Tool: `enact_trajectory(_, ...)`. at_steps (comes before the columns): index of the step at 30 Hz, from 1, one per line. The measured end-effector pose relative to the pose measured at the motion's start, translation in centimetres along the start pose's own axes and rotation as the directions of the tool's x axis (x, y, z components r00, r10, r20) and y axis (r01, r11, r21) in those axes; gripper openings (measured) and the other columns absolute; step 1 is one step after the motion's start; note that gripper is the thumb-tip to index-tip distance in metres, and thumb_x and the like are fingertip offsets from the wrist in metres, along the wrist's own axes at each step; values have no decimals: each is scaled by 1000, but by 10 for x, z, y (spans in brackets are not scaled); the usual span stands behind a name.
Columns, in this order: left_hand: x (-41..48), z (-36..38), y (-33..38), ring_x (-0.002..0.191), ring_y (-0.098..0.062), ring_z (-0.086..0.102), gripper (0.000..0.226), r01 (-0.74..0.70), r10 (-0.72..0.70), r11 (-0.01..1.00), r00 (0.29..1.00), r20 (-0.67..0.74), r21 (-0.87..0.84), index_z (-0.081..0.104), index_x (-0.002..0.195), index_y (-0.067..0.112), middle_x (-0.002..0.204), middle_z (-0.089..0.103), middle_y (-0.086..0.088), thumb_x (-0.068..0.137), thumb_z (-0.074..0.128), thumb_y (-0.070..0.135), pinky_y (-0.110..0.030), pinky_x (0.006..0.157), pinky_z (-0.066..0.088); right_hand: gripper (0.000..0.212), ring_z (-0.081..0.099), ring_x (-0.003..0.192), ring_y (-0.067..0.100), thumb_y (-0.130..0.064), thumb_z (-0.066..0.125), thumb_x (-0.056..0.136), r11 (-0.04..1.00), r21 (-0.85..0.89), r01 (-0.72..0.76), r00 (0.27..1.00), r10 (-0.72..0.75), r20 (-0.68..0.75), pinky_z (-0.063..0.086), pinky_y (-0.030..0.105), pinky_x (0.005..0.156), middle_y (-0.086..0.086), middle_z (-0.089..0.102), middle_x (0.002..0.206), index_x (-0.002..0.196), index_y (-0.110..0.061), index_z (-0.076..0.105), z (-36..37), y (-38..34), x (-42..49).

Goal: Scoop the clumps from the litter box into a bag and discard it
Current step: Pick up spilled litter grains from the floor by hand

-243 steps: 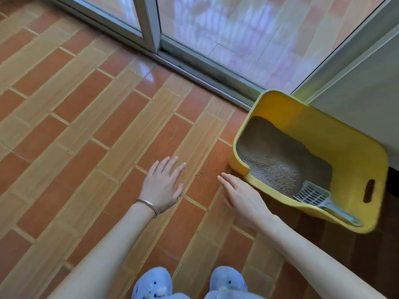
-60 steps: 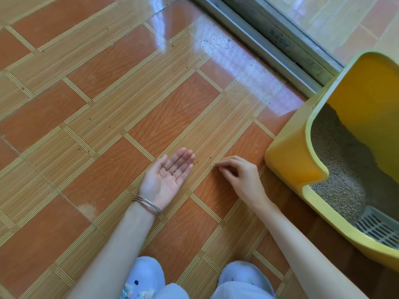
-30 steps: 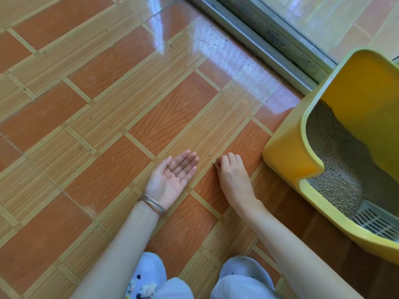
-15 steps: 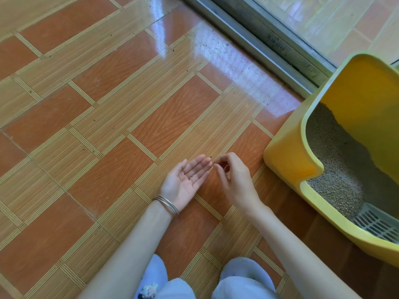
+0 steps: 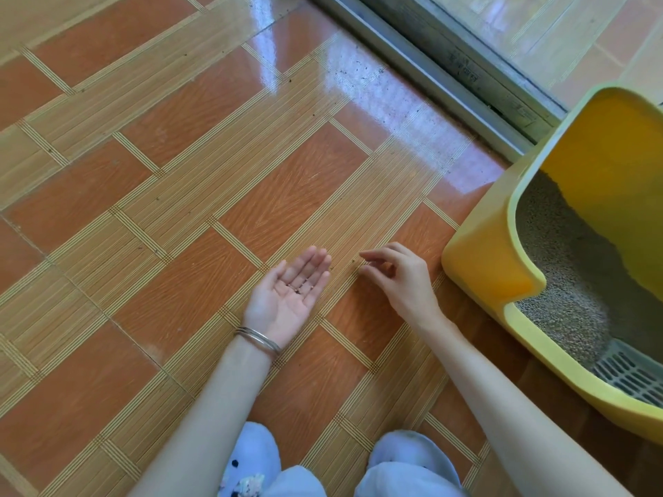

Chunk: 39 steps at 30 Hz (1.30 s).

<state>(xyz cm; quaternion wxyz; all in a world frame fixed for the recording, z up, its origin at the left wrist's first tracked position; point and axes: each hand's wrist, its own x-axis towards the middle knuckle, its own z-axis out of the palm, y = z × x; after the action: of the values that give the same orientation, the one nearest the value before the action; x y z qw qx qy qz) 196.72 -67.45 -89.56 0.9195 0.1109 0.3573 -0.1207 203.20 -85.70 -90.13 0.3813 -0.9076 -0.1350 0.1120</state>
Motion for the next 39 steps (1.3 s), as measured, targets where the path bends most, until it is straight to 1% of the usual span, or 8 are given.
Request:
enact_trajectory(5,-2,-5,11,112,-28,60,42,-37,37,999,999,-2,-17,70,99,-3,113,65,-17,96,36,21,-39,93,49,16,55,80,11,-17,71,80,984,-141,107,994,-103,38,50,25,73,-1,58,88,95,-12,70,11,4,13)
enact_trajectory(9,-1,-6,14,113,-28,59,43,-46,46,999,999,2,-24,69,100,-3,115,65,-17,98,34,22,-39,94,47,9,56,76,15,-15,72,79,948,-270,170,985,-173,14,52,32,66,2,58,83,86,-10,68,14,6,17)
enact_trajectory(19,2,-4,9,111,-27,60,42,-35,35,999,999,0,42,70,100,-2,115,65,-17,97,36,23,-38,94,48,8,55,75,16,-12,71,79,916,-345,204,976,-216,2,52,32,61,1,58,80,80,-9,64,15,5,11)
enact_trajectory(21,3,-3,7,110,-28,61,42,-27,28,998,1000,-4,50,69,101,-2,114,65,-17,97,36,22,-38,93,49,8,54,76,15,-13,71,79,925,-307,223,972,-235,0,51,32,65,0,58,80,81,-9,64,12,2,7)
enact_trajectory(26,6,6,-9,104,-28,64,41,26,-25,996,1000,-14,81,66,106,-5,112,65,-20,98,36,22,-38,91,50,4,53,85,15,-18,69,83,974,101,202,977,-193,-91,44,25,77,-3,61,85,86,-16,68,0,-30,-10)
enact_trajectory(29,8,12,-16,100,-27,66,40,49,-49,995,999,-12,89,62,110,-4,111,65,-20,98,35,22,-36,90,51,9,54,88,17,-20,68,83,975,103,197,980,-192,-60,43,24,78,-2,62,88,92,-19,70,-3,-30,-15)
enact_trajectory(33,7,12,-16,109,-29,62,40,65,-66,994,998,-1,89,62,111,-5,114,64,-20,96,37,21,-37,92,50,9,56,85,11,-17,66,84,996,84,24,991,-13,-133,47,23,73,-3,64,87,92,-17,71,-11,-2,-16)
enact_trajectory(39,4,3,-5,106,-28,63,41,28,-26,997,999,-20,68,66,104,-4,113,65,-19,97,35,21,-38,90,51,12,55,87,11,-18,70,80,999,-49,-23,999,22,-28,50,29,76,-6,61,87,93,-18,71,-4,20,-22)
